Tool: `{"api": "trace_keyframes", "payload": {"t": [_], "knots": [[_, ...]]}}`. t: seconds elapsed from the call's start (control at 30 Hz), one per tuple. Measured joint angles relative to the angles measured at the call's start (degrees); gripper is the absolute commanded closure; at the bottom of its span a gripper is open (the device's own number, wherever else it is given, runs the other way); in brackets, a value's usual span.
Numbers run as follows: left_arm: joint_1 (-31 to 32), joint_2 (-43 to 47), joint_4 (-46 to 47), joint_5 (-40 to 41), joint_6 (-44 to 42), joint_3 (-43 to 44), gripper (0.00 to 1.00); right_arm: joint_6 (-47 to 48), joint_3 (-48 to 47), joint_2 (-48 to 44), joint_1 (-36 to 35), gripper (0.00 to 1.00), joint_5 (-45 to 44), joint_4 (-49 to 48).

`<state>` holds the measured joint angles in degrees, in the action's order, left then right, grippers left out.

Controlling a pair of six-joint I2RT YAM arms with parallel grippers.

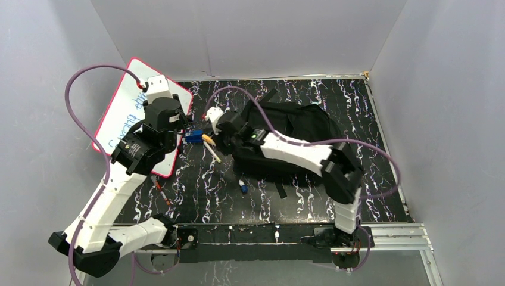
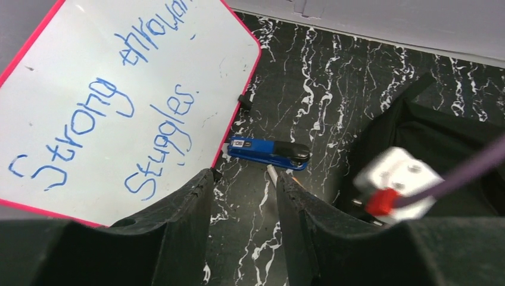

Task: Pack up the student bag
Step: Pick up the stationery from the center of the board, then place the stationery in the student bag.

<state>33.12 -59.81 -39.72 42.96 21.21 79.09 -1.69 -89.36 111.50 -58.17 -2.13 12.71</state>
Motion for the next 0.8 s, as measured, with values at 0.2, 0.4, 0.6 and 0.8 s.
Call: {"api": "trace_keyframes", "payload": {"t": [0.2, 0.4, 0.6, 0.8], "knots": [[0.0, -3.3, 3.5, -3.9, -1.1, 0.0, 0.56, -9.1, 8.5, -17.7, 4.3, 1.0, -6.6, 1.8], [0.0, -11.8, 7.2, -12.0, -3.5, 1.9, 0.56, -19.6, 12.4, -32.3, 22.9, 1.0, -7.2, 6.1], [2.1, -24.2, 11.0, -20.2, -4.8, 7.6, 0.55, -24.0, 14.9, -35.2, 35.5, 1.0, -5.6, 11.0], [11.4, -40.0, 12.7, -21.8, -7.6, 18.3, 0.51, -26.4, 22.9, -36.5, 44.3, 1.0, -0.9, 13.9]]}}
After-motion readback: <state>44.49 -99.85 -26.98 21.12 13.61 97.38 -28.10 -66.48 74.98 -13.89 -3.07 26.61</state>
